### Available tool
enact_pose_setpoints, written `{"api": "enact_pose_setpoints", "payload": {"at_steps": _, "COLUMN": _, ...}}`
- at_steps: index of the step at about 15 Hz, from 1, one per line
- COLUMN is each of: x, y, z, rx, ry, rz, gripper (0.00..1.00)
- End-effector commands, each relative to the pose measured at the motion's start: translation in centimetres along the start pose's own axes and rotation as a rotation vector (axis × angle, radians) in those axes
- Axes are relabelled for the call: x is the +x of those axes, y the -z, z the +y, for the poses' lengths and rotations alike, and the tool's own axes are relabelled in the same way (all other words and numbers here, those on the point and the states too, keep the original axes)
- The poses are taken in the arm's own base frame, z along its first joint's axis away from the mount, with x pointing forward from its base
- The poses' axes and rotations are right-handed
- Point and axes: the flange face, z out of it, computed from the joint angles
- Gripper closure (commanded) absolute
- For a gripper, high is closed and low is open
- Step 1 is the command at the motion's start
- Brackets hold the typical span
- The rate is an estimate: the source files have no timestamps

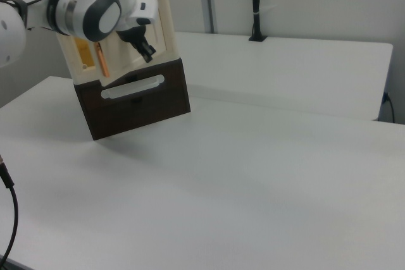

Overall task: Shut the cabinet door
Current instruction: 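Push the door edge with the gripper, swinging it shut against the cabinet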

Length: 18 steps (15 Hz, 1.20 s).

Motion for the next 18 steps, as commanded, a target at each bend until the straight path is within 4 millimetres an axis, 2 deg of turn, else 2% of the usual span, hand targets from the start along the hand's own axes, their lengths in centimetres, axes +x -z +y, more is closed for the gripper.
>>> {"api": "enact_pose_setpoints", "payload": {"at_steps": 1, "x": -1.8, "y": 0.8, "z": -4.0, "rx": 0.054, "ry": -0.017, "rz": -0.001, "gripper": 1.0}}
{"api": "enact_pose_setpoints", "payload": {"at_steps": 3, "x": -1.6, "y": 1.4, "z": -5.4, "rx": 0.09, "ry": -0.018, "rz": 0.038, "gripper": 1.0}}
{"api": "enact_pose_setpoints", "payload": {"at_steps": 4, "x": -2.2, "y": 1.3, "z": -6.7, "rx": 0.113, "ry": -0.008, "rz": 0.058, "gripper": 1.0}}
{"api": "enact_pose_setpoints", "payload": {"at_steps": 6, "x": -3.2, "y": 0.4, "z": -9.1, "rx": 0.155, "ry": 0.001, "rz": 0.096, "gripper": 1.0}}
{"api": "enact_pose_setpoints", "payload": {"at_steps": 8, "x": -3.4, "y": 0.4, "z": -9.6, "rx": 0.163, "ry": 0.01, "rz": 0.107, "gripper": 1.0}}
{"api": "enact_pose_setpoints", "payload": {"at_steps": 11, "x": -3.0, "y": 2.0, "z": -8.0, "rx": 0.14, "ry": 0.013, "rz": 0.098, "gripper": 1.0}}
{"api": "enact_pose_setpoints", "payload": {"at_steps": 13, "x": -2.7, "y": 3.3, "z": -5.8, "rx": 0.086, "ry": 0.046, "rz": 0.041, "gripper": 1.0}}
{"api": "enact_pose_setpoints", "payload": {"at_steps": 16, "x": -2.7, "y": 6.5, "z": -2.3, "rx": -0.004, "ry": 0.069, "rz": -0.087, "gripper": 1.0}}
{"api": "enact_pose_setpoints", "payload": {"at_steps": 17, "x": -3.1, "y": 7.5, "z": -1.8, "rx": -0.03, "ry": 0.073, "rz": -0.124, "gripper": 0.97}}
{"api": "enact_pose_setpoints", "payload": {"at_steps": 18, "x": -3.4, "y": 8.8, "z": -1.2, "rx": -0.059, "ry": 0.079, "rz": -0.147, "gripper": 0.8}}
